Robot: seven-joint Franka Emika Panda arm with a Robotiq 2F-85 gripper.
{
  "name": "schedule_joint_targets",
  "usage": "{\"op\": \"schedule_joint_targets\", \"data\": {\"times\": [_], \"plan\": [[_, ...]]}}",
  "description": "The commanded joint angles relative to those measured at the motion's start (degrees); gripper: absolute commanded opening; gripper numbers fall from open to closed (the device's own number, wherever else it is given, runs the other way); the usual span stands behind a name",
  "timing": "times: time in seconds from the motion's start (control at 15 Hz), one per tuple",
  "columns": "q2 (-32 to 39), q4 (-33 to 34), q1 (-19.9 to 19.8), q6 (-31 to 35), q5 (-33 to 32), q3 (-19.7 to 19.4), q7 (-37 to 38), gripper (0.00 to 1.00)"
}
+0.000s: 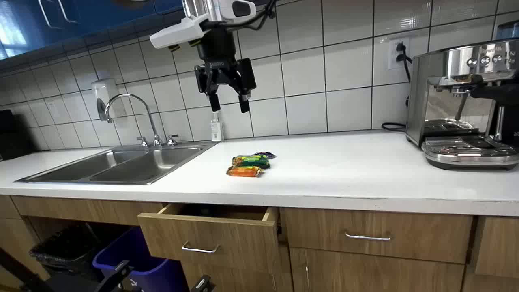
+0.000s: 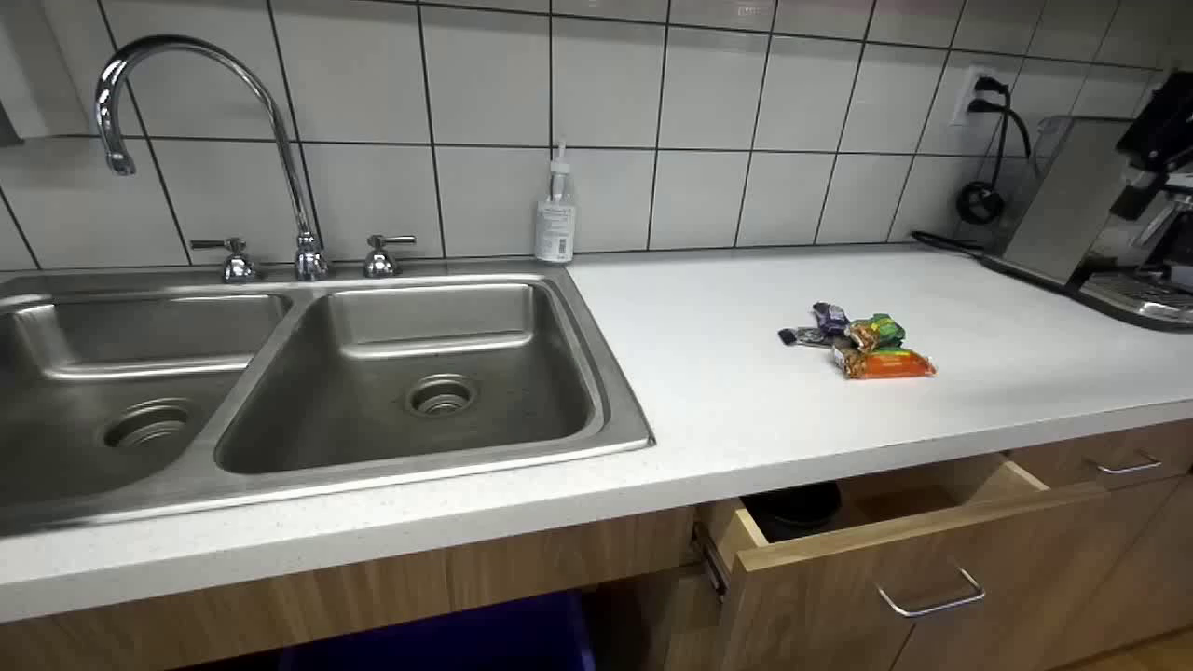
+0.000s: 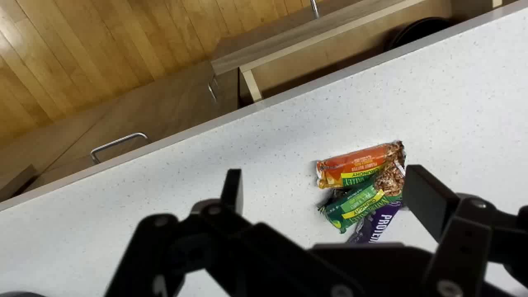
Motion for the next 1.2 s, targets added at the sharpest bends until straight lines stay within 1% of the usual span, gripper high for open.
{"op": "schedule_joint_targets", "data": {"times": [0.0,0.47,0.73,0.87,1.13], "plan": [[0.1,0.1,-0.9,-0.1,0.4,0.8,-0.3,1.00],[0.1,0.1,-0.9,-0.1,0.4,0.8,-0.3,1.00],[0.9,-1.4,-0.3,3.7,-0.4,1.8,-0.6,1.00],[1.2,-2.9,0.1,6.6,-0.6,2.6,-0.5,1.00],[2.4,-5.8,0.8,9.1,-1.0,4.1,-0.7,1.00]]}}
